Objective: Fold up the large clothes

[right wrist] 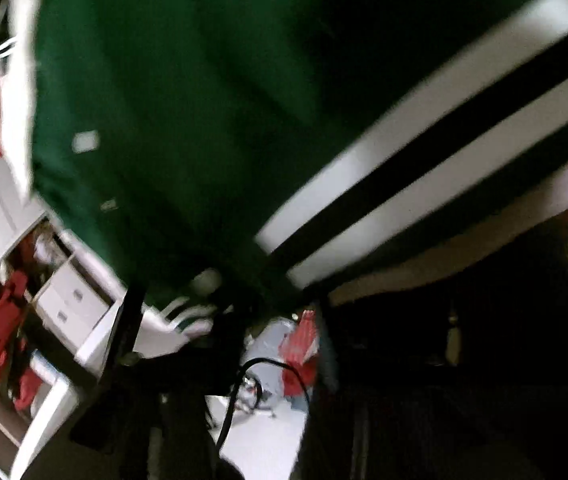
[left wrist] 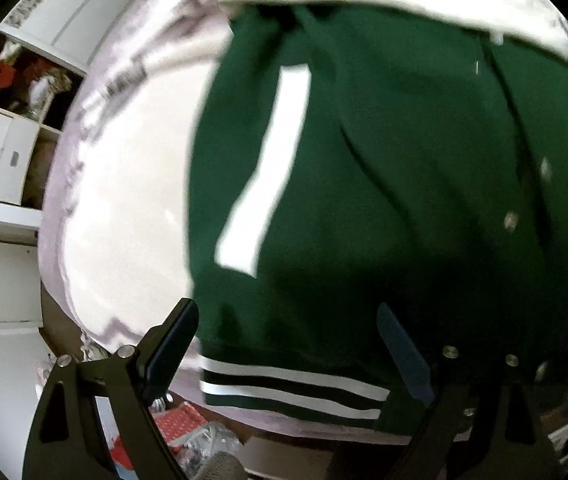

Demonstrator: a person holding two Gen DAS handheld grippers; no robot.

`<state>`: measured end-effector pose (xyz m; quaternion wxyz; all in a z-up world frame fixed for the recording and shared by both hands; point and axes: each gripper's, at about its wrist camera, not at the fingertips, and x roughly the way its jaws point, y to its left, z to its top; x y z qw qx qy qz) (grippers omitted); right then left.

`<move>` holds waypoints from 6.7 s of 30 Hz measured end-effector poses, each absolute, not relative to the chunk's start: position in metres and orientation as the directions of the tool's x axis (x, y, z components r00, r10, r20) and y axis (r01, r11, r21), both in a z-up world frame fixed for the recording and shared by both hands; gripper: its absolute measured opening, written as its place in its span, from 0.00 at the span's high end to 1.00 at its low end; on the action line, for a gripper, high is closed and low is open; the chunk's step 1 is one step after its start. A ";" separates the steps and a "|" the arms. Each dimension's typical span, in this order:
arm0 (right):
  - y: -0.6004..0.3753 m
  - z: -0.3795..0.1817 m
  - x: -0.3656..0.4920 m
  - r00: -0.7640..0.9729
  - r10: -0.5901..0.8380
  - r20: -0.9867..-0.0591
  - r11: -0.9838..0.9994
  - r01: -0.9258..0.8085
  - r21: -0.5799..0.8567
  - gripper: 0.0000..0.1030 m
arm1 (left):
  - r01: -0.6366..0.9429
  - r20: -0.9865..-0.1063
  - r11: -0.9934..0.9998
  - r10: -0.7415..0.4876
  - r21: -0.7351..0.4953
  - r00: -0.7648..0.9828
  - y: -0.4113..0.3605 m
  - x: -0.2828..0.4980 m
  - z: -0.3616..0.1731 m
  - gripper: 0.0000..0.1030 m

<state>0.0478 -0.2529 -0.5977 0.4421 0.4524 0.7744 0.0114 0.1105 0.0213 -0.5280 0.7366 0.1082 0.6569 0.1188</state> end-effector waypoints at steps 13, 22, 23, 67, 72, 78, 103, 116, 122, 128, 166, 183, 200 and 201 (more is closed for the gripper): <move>-0.468 -0.494 0.271 0.009 0.534 -0.846 0.772 0.404 0.491 0.32 | -0.233 -0.909 0.898 0.404 0.373 0.100 -0.040 0.150 -0.497 0.08; -0.507 -0.574 0.429 -0.069 0.621 -0.781 0.772 0.229 0.593 0.33 | -0.399 -0.809 0.723 0.580 0.565 -0.095 -0.100 0.155 -0.527 0.08; -0.499 -0.578 0.431 -0.088 0.622 -0.778 0.775 0.205 0.597 0.33 | -0.410 -0.809 0.715 0.576 0.566 -0.112 -0.104 0.155 -0.531 0.08; -0.453 -0.614 0.599 -0.146 0.510 -0.848 0.860 0.120 0.496 0.79 | -0.255 -0.924 0.889 0.376 0.381 -0.073 -0.227 0.161 -0.519 0.08; -0.503 -0.588 0.564 -0.160 0.490 -0.857 0.872 0.076 0.484 0.38 | -0.230 -0.969 0.942 0.231 0.244 -0.082 -0.272 0.138 -0.536 0.08; -0.566 -0.593 0.491 -0.204 0.446 -0.871 0.895 0.102 0.434 0.36 | -0.257 -0.966 0.932 0.239 0.257 -0.098 -0.316 0.129 -0.556 0.08; -0.565 -0.615 0.451 -0.217 0.580 -0.785 0.815 0.145 0.561 0.24 | -0.119 -0.963 0.955 0.268 0.270 -0.033 -0.398 0.127 -0.552 0.25; -0.551 -0.623 0.453 -0.214 0.650 -0.729 0.759 0.144 0.635 0.24 | -0.221 -0.934 0.910 0.356 0.352 -0.021 -0.350 0.152 -0.569 0.57; -0.514 -0.636 0.472 -0.224 0.781 -0.583 0.618 0.143 0.773 0.21 | -0.233 -0.933 0.911 0.358 0.341 0.034 -0.349 0.137 -0.539 0.83; -0.455 -0.658 0.483 -0.285 0.833 -0.474 0.530 0.169 0.831 0.17 | -0.243 -0.927 0.909 0.365 0.337 0.080 -0.332 0.137 -0.514 0.85; 0.119 -0.528 0.495 -0.285 0.126 -0.950 0.963 -0.197 0.186 0.83 | -0.629 -0.974 0.750 -0.093 -0.204 0.205 0.131 0.079 -0.503 0.86; -0.106 -0.535 0.360 -0.464 0.446 -0.765 0.871 0.028 0.491 0.24 | -0.648 -0.843 0.554 -0.448 -0.522 0.297 0.180 0.032 -0.529 0.41; -0.168 -0.619 0.205 -0.576 0.502 -0.645 0.848 0.181 0.497 0.70 | -0.614 -0.942 0.718 -0.295 -0.329 0.159 0.135 0.068 -0.532 0.80; -0.170 -0.614 0.212 -0.599 0.491 -0.632 0.851 0.176 0.494 0.68 | -0.609 -0.943 0.724 -0.296 -0.324 0.150 0.135 0.071 -0.527 0.79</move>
